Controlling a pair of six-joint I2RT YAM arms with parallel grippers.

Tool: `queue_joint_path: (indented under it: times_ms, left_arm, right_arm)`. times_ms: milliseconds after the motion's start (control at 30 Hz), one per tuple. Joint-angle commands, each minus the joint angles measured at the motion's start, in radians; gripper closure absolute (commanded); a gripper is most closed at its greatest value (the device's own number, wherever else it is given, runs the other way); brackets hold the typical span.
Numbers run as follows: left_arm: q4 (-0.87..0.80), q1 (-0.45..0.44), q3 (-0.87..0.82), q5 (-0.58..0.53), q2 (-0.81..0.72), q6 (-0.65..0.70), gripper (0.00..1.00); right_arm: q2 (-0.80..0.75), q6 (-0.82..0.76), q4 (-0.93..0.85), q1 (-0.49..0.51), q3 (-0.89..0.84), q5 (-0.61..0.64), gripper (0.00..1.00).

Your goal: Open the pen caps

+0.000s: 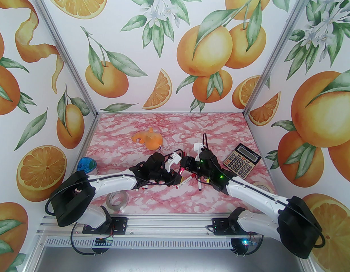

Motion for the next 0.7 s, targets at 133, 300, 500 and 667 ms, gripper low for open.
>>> queue_joint_path:
  times_ms: [133, 300, 500, 667]
  left_arm:
    - [-0.024, -0.007, 0.028, -0.019, -0.011, 0.021, 0.85]
    - [-0.113, -0.032, 0.052, -0.082, -0.014, 0.072, 0.87]
    - [-0.219, -0.08, 0.091, -0.205, 0.001, 0.116, 0.89]
    - [-0.218, -0.113, 0.117, -0.196, 0.042, 0.109, 0.89]
  right_arm:
    - [0.009, -0.008, -0.001, 0.002, 0.021, 0.0, 0.88]
    - [-0.014, -0.003, -0.03, -0.008, 0.03, 0.05, 0.9]
    - [-0.065, 0.001, -0.097, -0.053, 0.043, 0.12, 0.91]
    - [-0.116, -0.004, -0.111, -0.111, 0.035, 0.171, 0.92]
